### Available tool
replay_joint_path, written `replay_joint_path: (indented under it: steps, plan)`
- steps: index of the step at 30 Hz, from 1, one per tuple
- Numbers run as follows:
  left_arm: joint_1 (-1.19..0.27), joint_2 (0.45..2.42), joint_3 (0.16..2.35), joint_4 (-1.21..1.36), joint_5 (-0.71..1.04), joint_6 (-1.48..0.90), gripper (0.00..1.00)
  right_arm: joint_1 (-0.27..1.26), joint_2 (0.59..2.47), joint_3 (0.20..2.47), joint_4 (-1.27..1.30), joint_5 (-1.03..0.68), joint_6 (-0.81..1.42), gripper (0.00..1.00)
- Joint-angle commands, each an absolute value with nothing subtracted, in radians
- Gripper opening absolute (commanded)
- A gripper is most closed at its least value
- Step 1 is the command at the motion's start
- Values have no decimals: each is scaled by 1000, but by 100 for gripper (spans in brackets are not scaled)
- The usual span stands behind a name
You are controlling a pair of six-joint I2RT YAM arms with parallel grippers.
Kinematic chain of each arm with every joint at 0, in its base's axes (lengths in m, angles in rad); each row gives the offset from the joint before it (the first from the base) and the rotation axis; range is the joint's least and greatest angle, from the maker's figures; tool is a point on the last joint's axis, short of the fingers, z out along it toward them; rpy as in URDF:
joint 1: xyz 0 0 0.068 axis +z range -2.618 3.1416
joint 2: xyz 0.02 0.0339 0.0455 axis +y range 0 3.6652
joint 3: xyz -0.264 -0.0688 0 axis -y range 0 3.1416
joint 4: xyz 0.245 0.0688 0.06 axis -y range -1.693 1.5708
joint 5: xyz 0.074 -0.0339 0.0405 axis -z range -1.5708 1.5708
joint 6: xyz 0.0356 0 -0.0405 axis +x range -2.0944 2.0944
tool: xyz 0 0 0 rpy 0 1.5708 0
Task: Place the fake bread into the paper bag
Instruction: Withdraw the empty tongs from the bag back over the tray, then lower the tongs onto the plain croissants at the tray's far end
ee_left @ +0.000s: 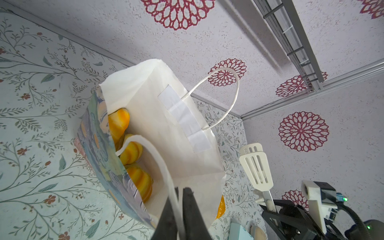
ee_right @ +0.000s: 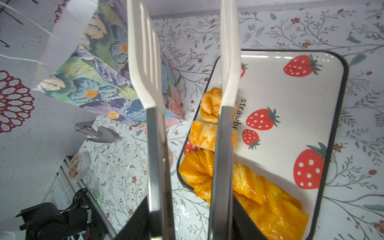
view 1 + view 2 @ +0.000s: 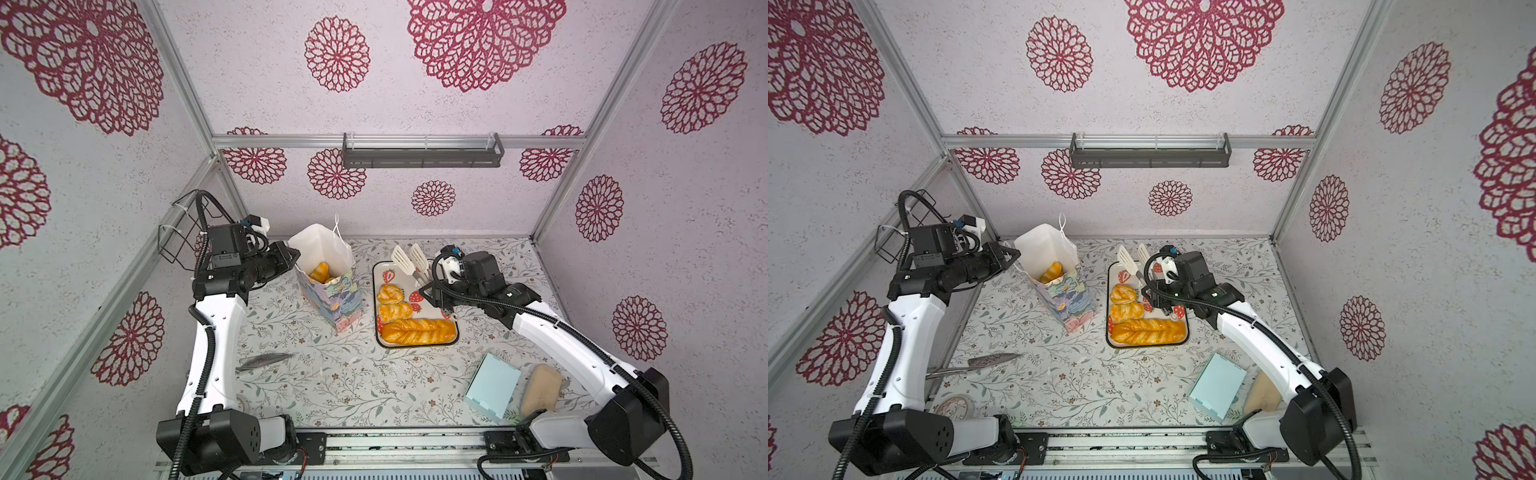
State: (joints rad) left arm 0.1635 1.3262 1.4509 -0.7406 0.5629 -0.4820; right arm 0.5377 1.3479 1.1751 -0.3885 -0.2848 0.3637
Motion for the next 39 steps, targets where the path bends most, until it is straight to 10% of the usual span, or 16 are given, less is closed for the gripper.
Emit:
replay_joint_path:
  steps: [1, 39]
  plan:
    - [158, 1341, 1480, -750, 556, -477, 11, 515, 1327, 1161, -367, -274, 379, 48]
    - [141, 1342, 1452, -744, 502, -494, 0, 469, 1545, 992, -146, -434, 457, 48]
